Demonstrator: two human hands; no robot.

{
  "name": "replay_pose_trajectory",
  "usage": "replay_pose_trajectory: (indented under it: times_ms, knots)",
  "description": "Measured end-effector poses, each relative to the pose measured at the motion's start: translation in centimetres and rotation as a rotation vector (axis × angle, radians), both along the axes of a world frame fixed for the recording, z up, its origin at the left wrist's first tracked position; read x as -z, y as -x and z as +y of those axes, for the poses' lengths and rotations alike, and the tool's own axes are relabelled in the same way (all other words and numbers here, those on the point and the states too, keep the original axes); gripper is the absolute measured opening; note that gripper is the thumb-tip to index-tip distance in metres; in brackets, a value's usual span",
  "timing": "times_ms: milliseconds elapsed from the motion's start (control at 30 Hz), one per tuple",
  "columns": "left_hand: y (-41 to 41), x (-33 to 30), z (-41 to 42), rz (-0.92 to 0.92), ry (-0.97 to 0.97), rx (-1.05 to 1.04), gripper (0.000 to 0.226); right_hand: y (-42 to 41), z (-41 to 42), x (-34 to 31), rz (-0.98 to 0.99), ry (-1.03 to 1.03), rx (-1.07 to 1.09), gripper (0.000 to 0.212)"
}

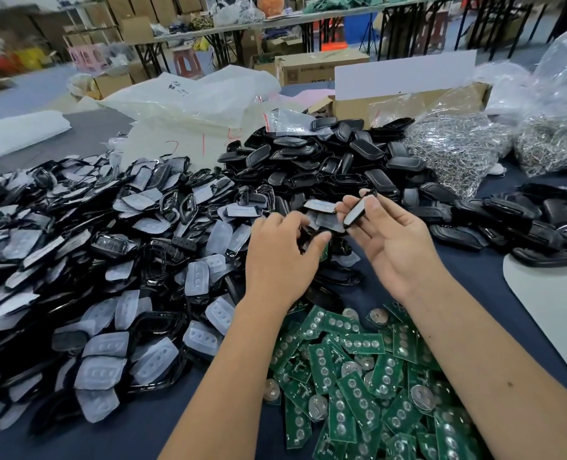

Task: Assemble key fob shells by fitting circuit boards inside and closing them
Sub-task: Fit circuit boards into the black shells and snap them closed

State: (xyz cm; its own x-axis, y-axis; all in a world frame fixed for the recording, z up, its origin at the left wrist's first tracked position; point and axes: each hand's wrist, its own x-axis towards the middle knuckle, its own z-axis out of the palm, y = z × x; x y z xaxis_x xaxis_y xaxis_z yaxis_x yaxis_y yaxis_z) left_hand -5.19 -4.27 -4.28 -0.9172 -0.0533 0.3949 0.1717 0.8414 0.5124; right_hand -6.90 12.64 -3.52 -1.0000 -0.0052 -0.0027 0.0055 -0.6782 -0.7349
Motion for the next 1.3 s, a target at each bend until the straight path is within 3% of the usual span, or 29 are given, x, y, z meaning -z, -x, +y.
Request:
replay_pose_trajectory:
  times_ms: [133,300,367,500,600,933,1300]
  knots:
    - [0.1,0.4,0.3,-0.046,0.001,0.066,0.032,0.1,0.2,0.1,0.007,0.054,-0.061,0.032]
    - [0.0,0.1,0.3,-0.009,-0.276,0.088,0.021,-0.1,0.4,0.1,0.006,0.042,-0.095,0.033]
    - [0.0,-0.2,0.2,-0.006,-0.449,0.071,0.019,-0.1,0.5,0.0,0.01,0.004,-0.105,0.033]
    - [0.1,-0.9,0.0,-0.18,-1.043,0.077,0.011,-0.3,0.6,-0.2,0.039,-0.098,-0.15,0.032]
    - [0.2,-1.1,-0.2,-0.25,-1.235,0.047,0.015,-0.5,0.5,-0.3,0.051,-0.134,-0.212,0.035]
    - [0.2,-0.9,-0.5,-0.269,-1.25,0.083,0.029,-0.7,0.2,-0.2,0.063,-0.21,-0.202,0.032]
    - [-0.4,-1.2,-0.1,-0.215,-1.09,0.135,0.012,-0.7,0.3,-0.1,0.097,-0.353,-0.076,0.023]
